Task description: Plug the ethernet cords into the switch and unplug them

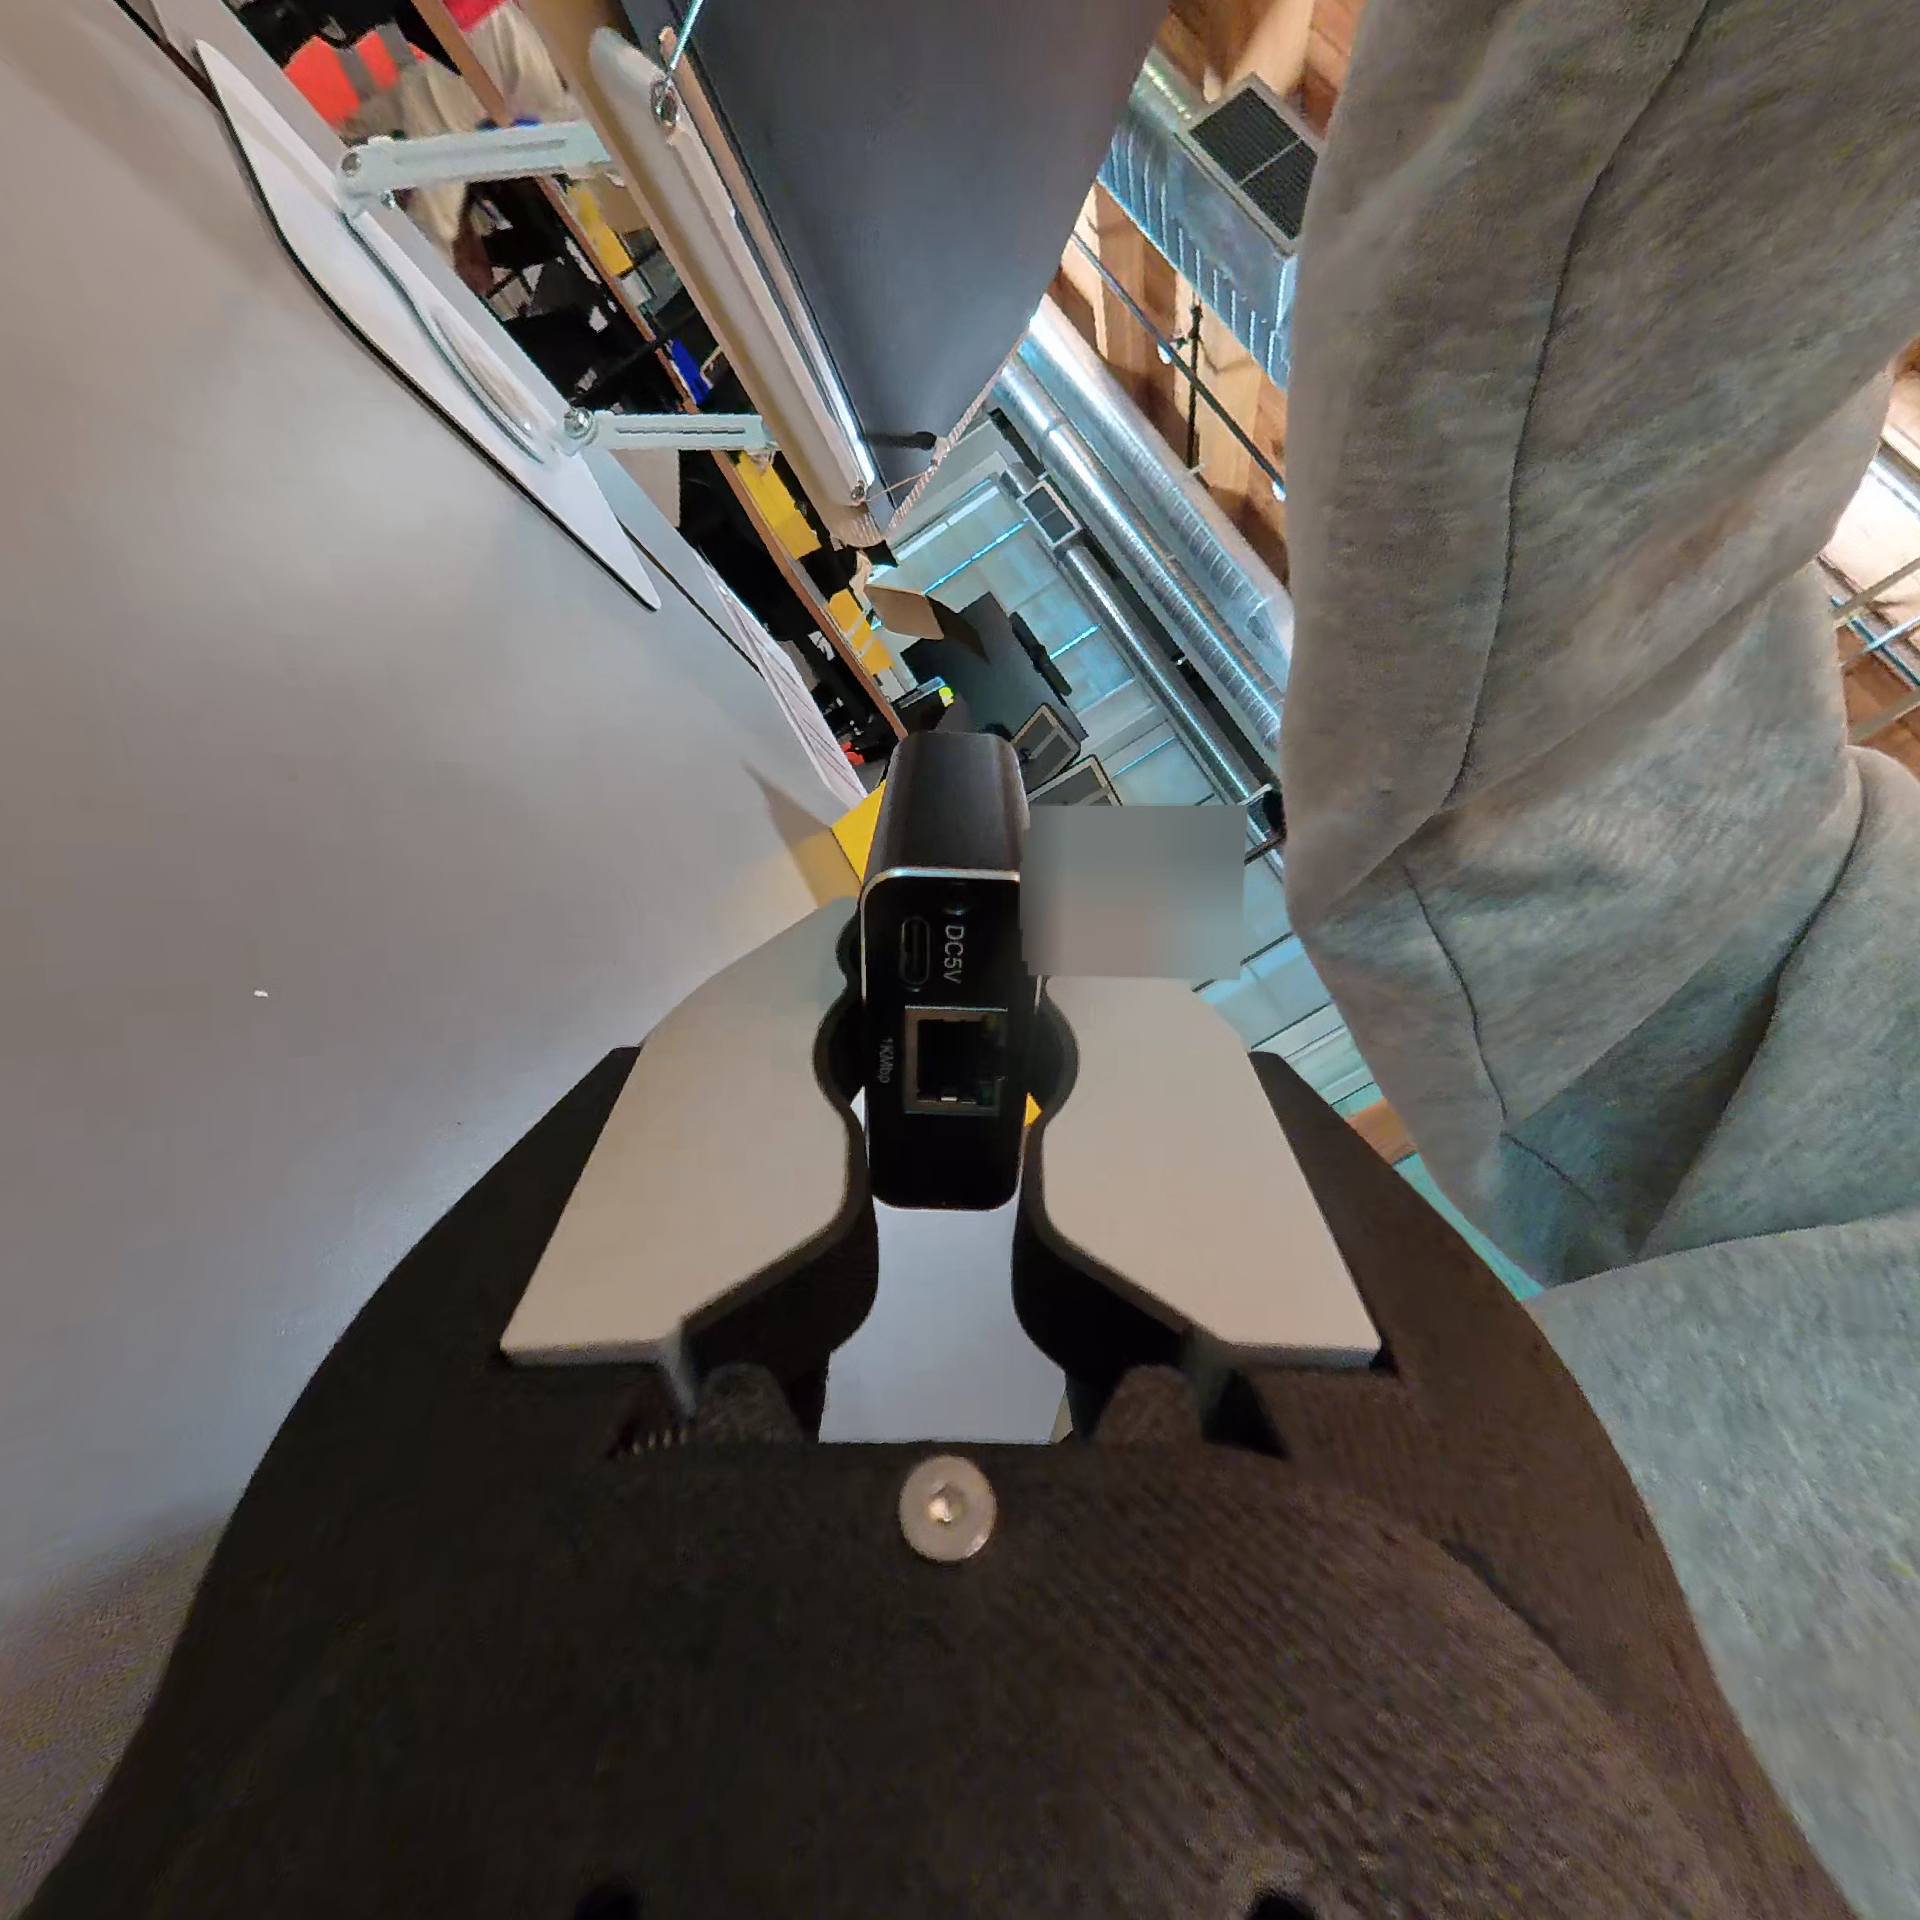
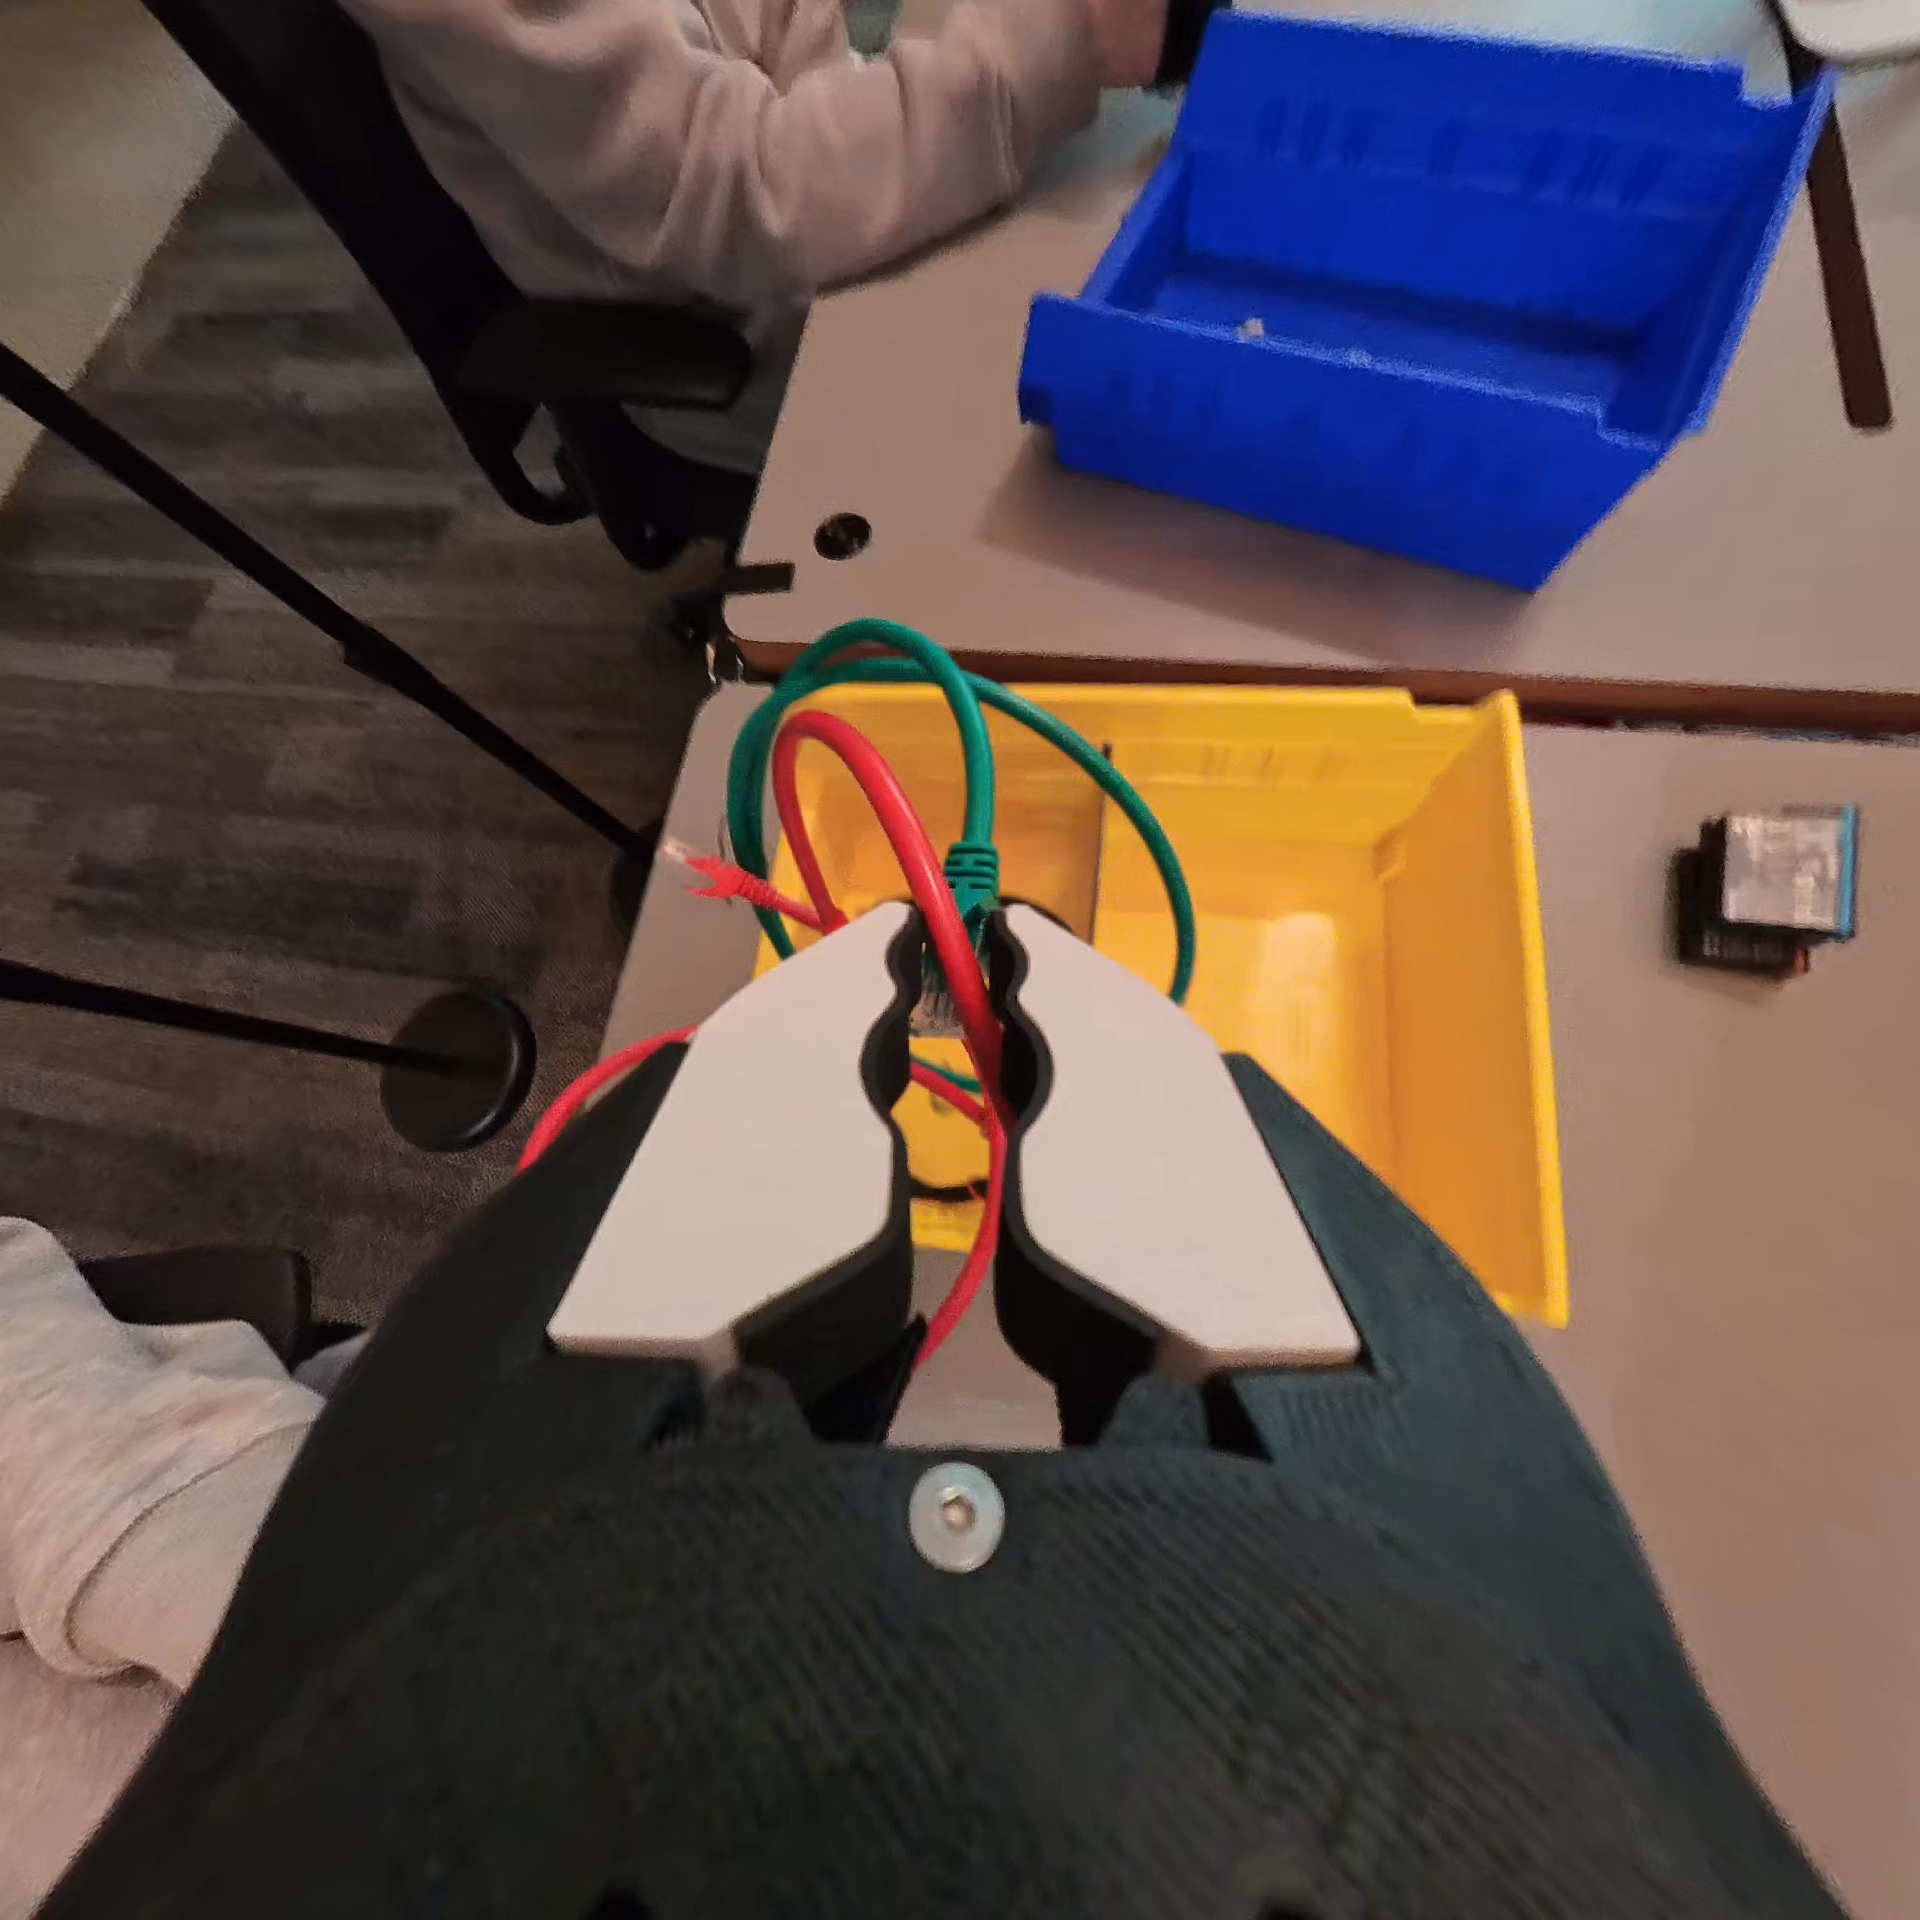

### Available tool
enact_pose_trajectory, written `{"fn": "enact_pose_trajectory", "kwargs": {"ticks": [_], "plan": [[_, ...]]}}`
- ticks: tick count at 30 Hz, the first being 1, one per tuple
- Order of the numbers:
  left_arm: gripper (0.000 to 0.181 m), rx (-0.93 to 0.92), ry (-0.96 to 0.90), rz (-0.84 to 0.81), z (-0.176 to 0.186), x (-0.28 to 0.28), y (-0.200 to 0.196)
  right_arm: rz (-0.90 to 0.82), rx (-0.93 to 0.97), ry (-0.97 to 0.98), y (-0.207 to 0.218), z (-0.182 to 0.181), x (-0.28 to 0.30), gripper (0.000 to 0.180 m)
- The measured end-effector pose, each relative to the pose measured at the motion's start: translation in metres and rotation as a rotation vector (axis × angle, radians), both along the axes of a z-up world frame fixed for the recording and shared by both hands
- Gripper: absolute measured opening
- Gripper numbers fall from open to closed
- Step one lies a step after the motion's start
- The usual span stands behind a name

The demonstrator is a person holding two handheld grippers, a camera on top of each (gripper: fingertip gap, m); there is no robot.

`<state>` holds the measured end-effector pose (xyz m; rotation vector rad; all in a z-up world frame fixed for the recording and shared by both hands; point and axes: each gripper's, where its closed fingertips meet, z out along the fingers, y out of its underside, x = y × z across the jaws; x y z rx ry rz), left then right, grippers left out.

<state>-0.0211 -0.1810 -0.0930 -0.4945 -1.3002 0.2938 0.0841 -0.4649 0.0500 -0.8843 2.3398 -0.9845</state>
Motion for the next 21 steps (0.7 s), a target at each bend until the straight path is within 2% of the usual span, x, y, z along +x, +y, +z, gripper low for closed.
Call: {"fn": "enact_pose_trajectory", "kwargs": {"ticks": [4,11,18,21], "plan": [[0.025,0.003,-0.006,-0.008,-0.002,-0.002,0.003,-0.009,0.052,0.012,0.004,-0.026,-0.006,0.012],[0.024,0.013,-0.002,-0.001,-0.002,0.000,0.000,0.003,0.012,-0.114,0.003,-0.006,0.002,0.012],[0.025,0.032,0.005,-0.005,-0.001,0.000,0.000,-0.007,0.130,-0.059,0.005,-0.024,-0.002,0.014],[0.024,0.032,0.005,-0.003,-0.001,0.001,-0.001,-0.023,0.117,-0.063,0.000,-0.027,-0.003,0.013]]}}
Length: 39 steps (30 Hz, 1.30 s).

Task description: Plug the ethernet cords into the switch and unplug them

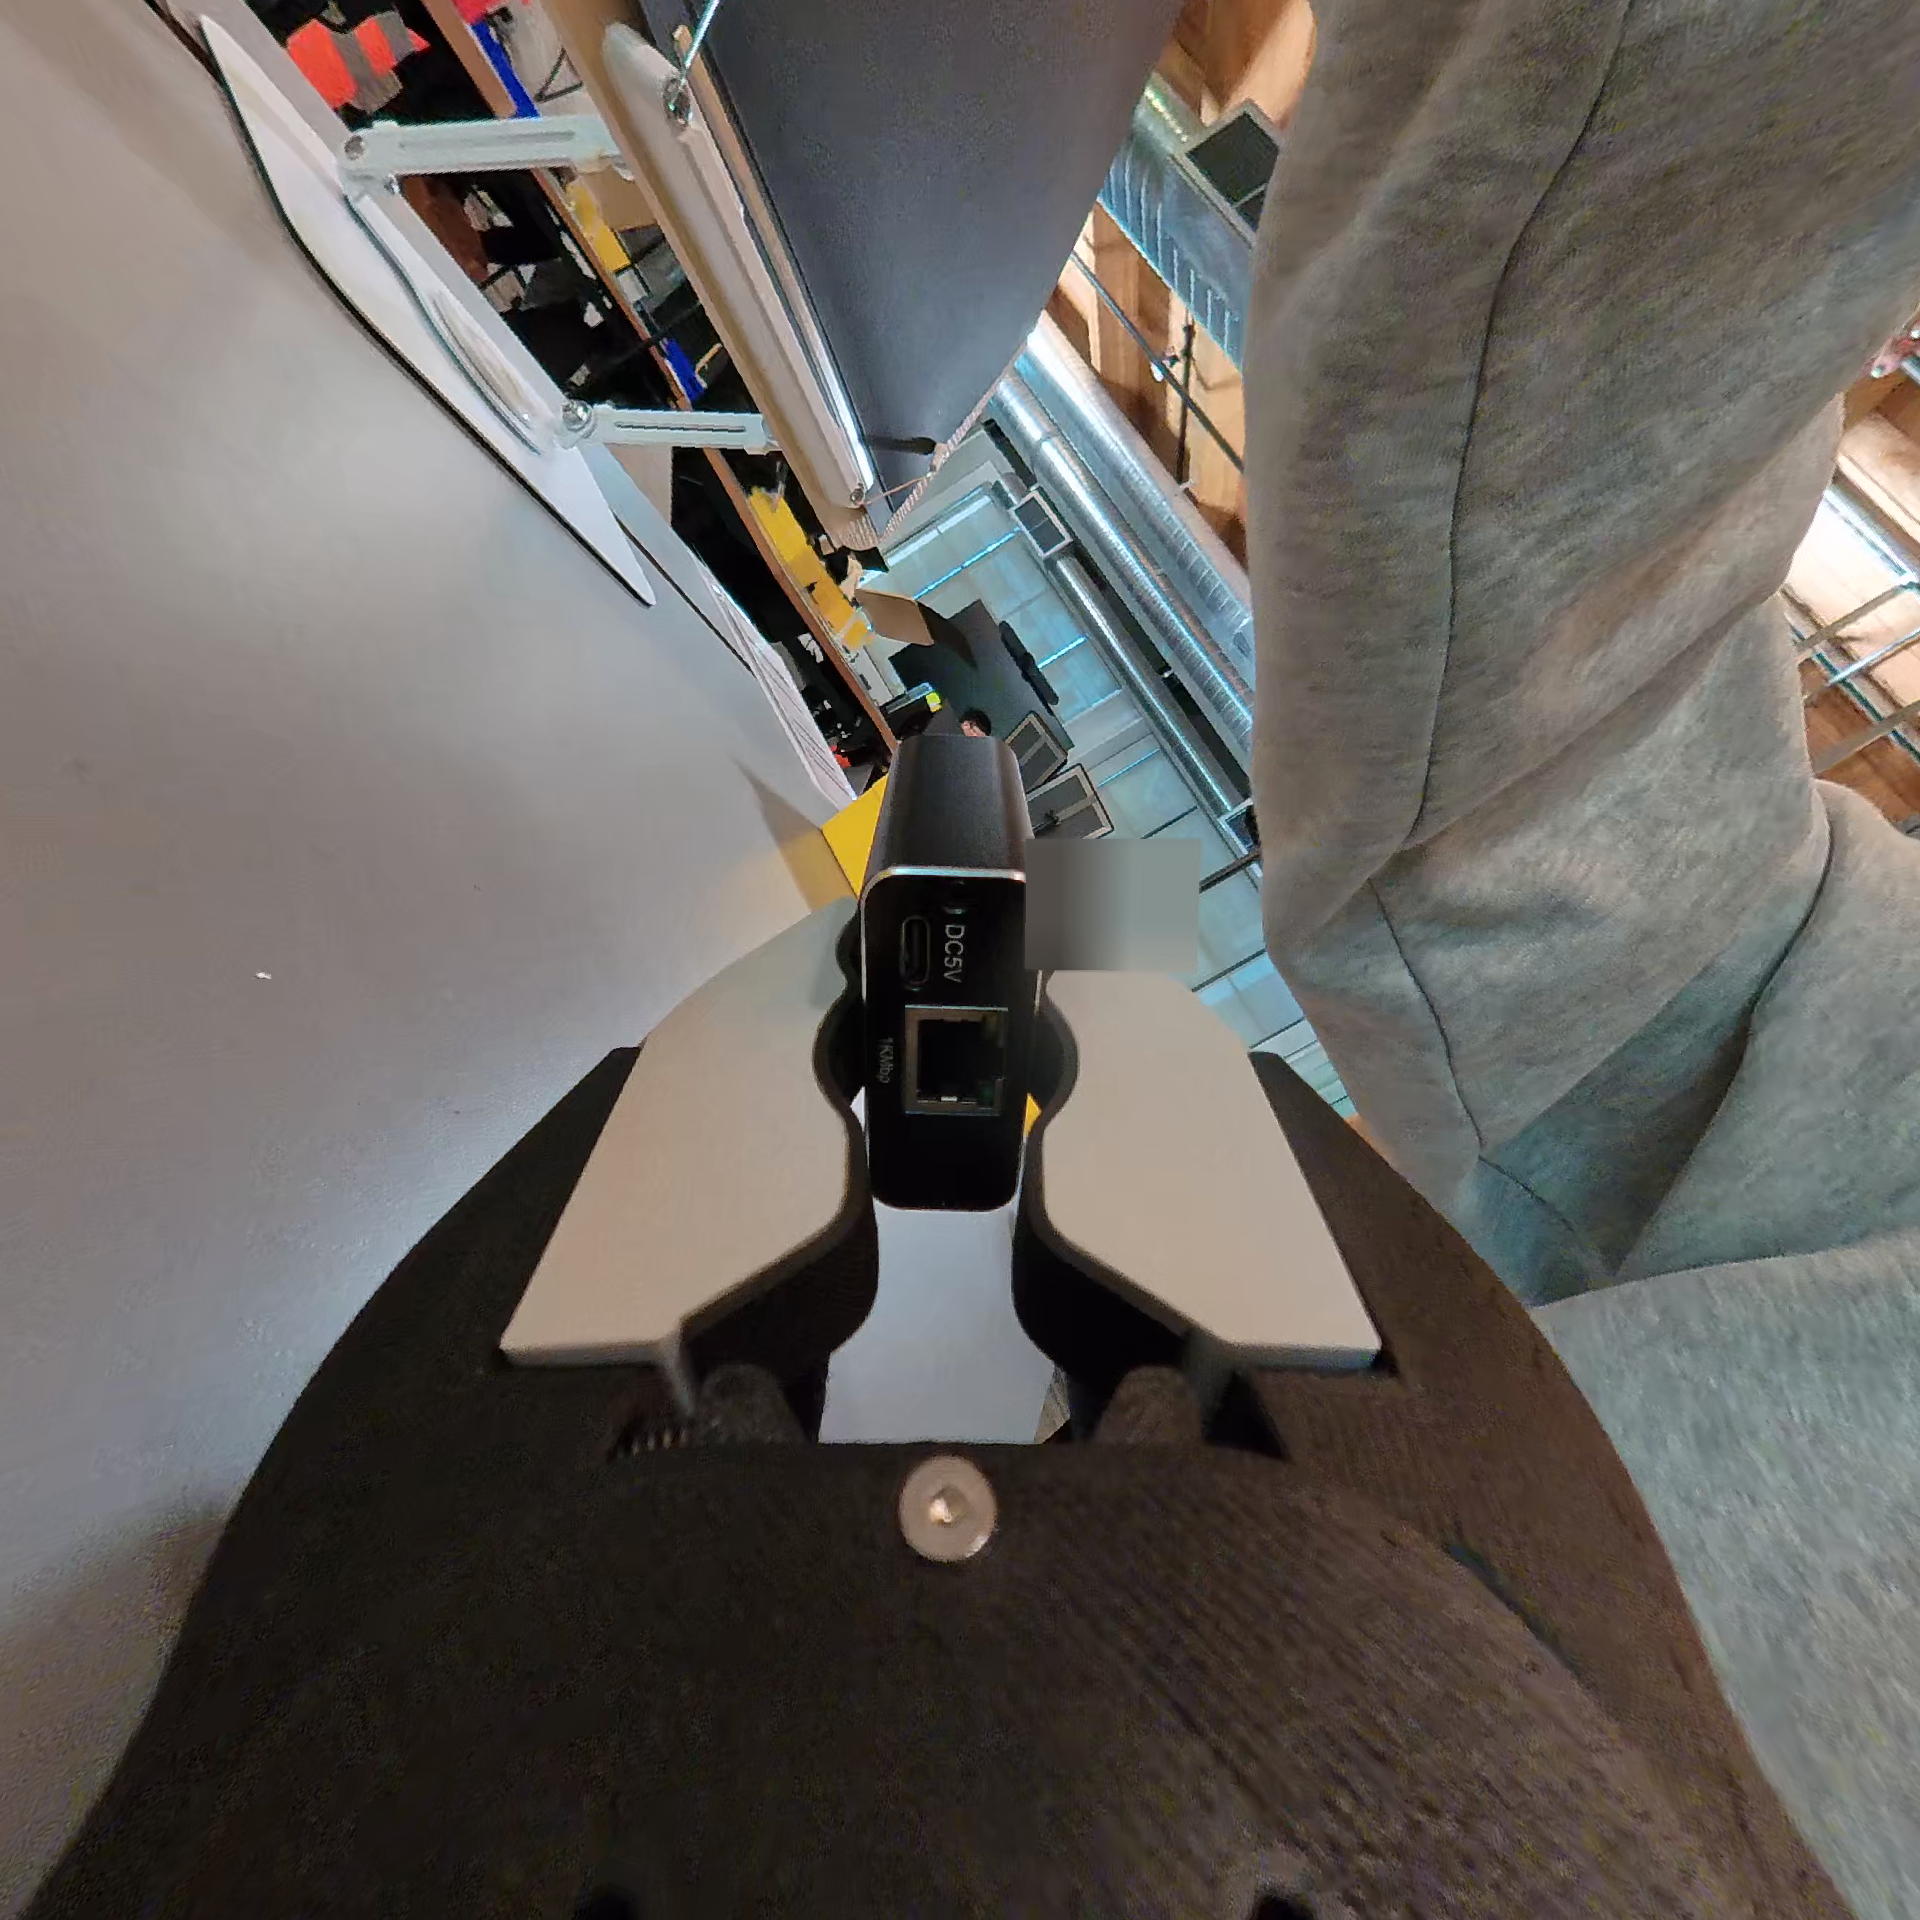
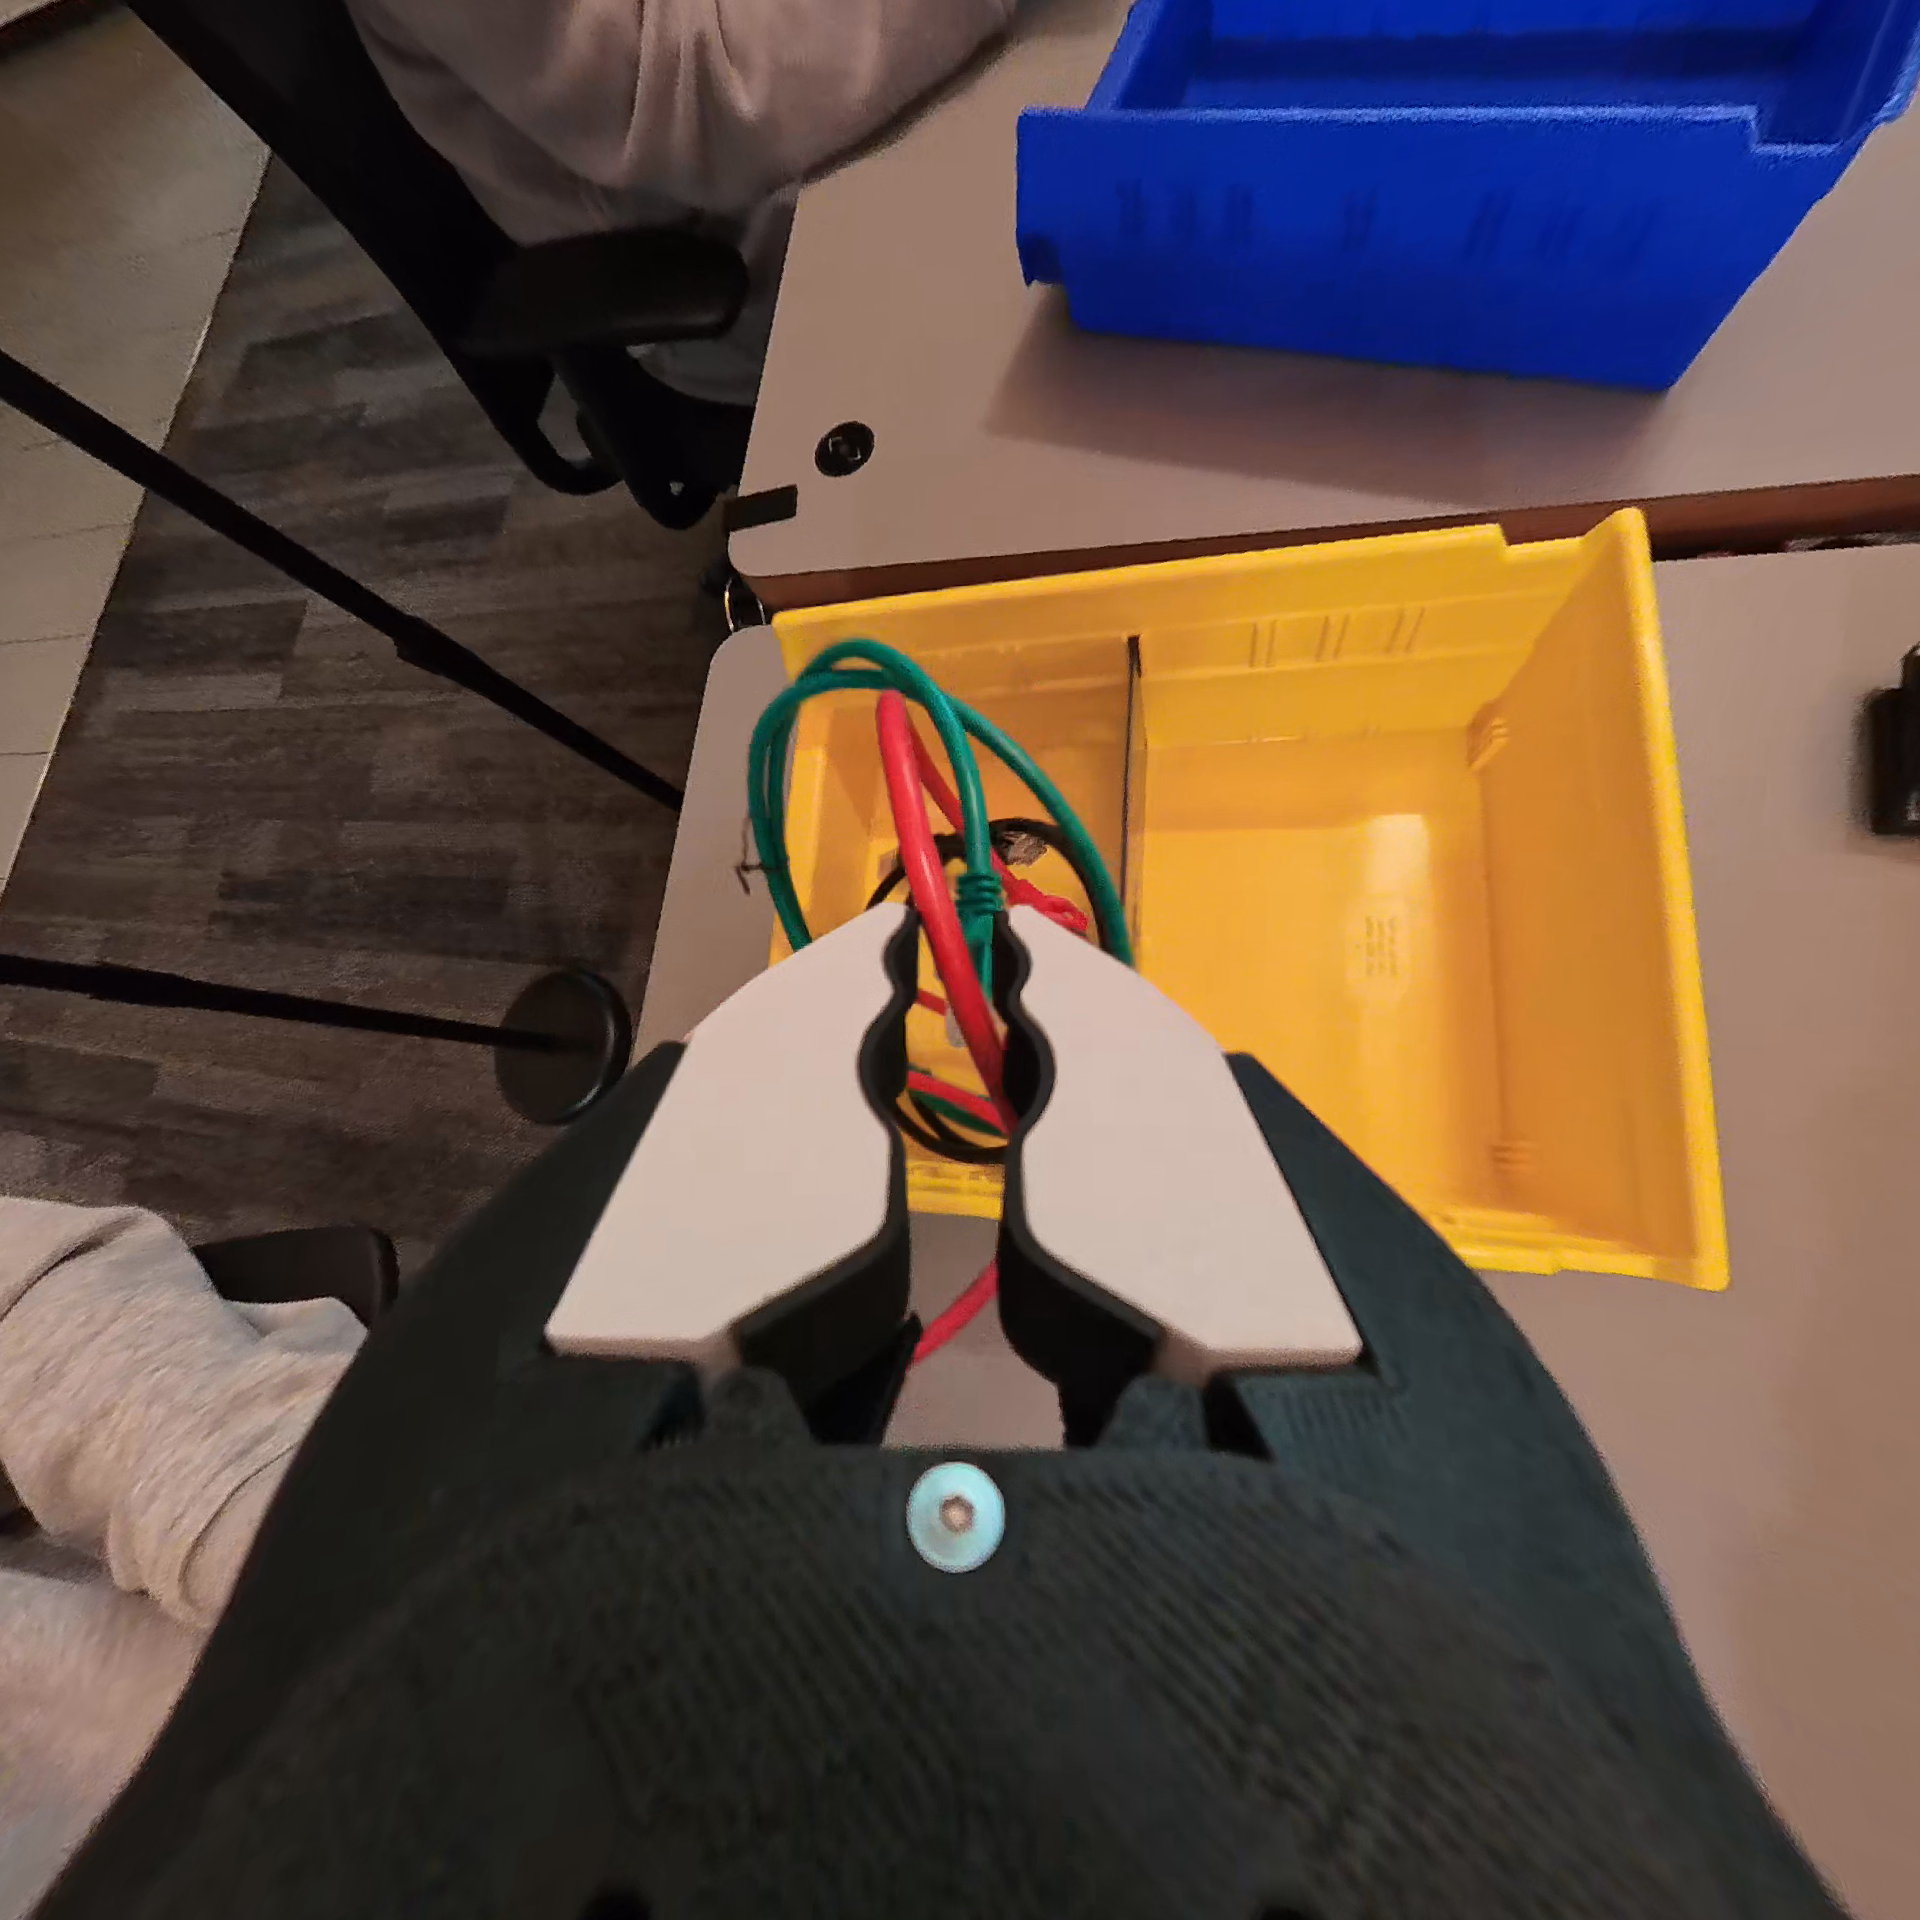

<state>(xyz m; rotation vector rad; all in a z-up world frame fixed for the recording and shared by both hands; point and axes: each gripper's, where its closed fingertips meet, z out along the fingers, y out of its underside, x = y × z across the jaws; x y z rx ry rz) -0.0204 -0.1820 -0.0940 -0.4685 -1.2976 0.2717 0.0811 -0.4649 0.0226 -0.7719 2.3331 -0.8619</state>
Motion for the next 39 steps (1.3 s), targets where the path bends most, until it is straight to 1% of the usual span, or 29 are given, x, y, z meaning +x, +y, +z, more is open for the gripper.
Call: {"fn": "enact_pose_trajectory", "kwargs": {"ticks": [2,4,9,12,13,14,15,17,19,22,25,26,27,29,30,32,35,39], "plan": [[0.024,0.002,0.000,0.002,0.000,0.000,0.000,-0.017,-0.037,-0.001,-0.005,0.004,-0.003,0.014],[0.024,0.005,0.000,0.001,-0.001,0.000,-0.001,-0.020,-0.075,0.014,-0.009,0.009,-0.007,0.000],[0.025,0.016,0.000,-0.005,-0.001,0.000,0.000,0.010,-0.126,0.053,-0.008,0.016,-0.010,0.000],[0.024,0.028,0.002,-0.007,-0.002,-0.001,0.000,0.094,-0.165,0.124,0.000,0.008,-0.002,0.000],[0.024,0.032,0.002,-0.007,-0.002,-0.001,0.000,0.129,-0.163,0.150,0.004,0.001,0.002,0.008],[0.024,0.034,0.003,-0.007,-0.002,-0.001,0.000,0.158,-0.151,0.185,0.008,-0.008,0.005,0.027],[0.025,0.036,0.002,-0.007,-0.002,-0.001,0.000,0.177,-0.137,0.231,0.010,-0.018,0.006,0.036],[0.024,0.037,0.002,-0.007,-0.003,-0.001,0.000,0.203,-0.134,0.331,0.011,-0.037,0.007,0.050],[0.024,0.036,0.002,-0.005,-0.003,-0.001,-0.001,0.197,-0.126,0.435,0.006,-0.057,0.003,0.055],[0.025,0.040,0.002,-0.006,-0.003,-0.001,-0.001,0.175,-0.072,0.501,-0.002,-0.085,0.003,0.053],[0.025,0.042,0.002,-0.009,-0.003,-0.001,-0.001,0.132,0.010,0.522,-0.012,-0.113,0.004,0.058],[0.025,0.043,0.003,-0.009,-0.003,0.000,-0.001,0.122,0.028,0.544,-0.015,-0.119,0.001,0.050],[0.025,0.045,0.004,-0.008,-0.002,0.000,-0.002,0.118,0.030,0.555,-0.018,-0.121,0.000,0.028],[0.025,0.048,0.006,-0.006,-0.002,0.001,-0.003,0.110,0.006,0.501,-0.022,-0.109,0.004,0.012],[0.025,0.050,0.008,-0.005,-0.002,0.001,-0.004,0.101,-0.005,0.440,-0.023,-0.097,0.009,0.008],[0.025,0.055,0.010,-0.004,-0.002,0.001,-0.005,0.088,-0.024,0.338,-0.022,-0.070,0.015,0.007],[0.024,0.062,0.013,-0.005,-0.001,0.001,-0.005,0.075,-0.111,0.239,-0.021,-0.025,0.016,0.005],[0.025,0.056,0.007,-0.008,-0.002,0.000,-0.003,0.033,-0.173,0.076,-0.014,0.029,0.010,0.006]]}}
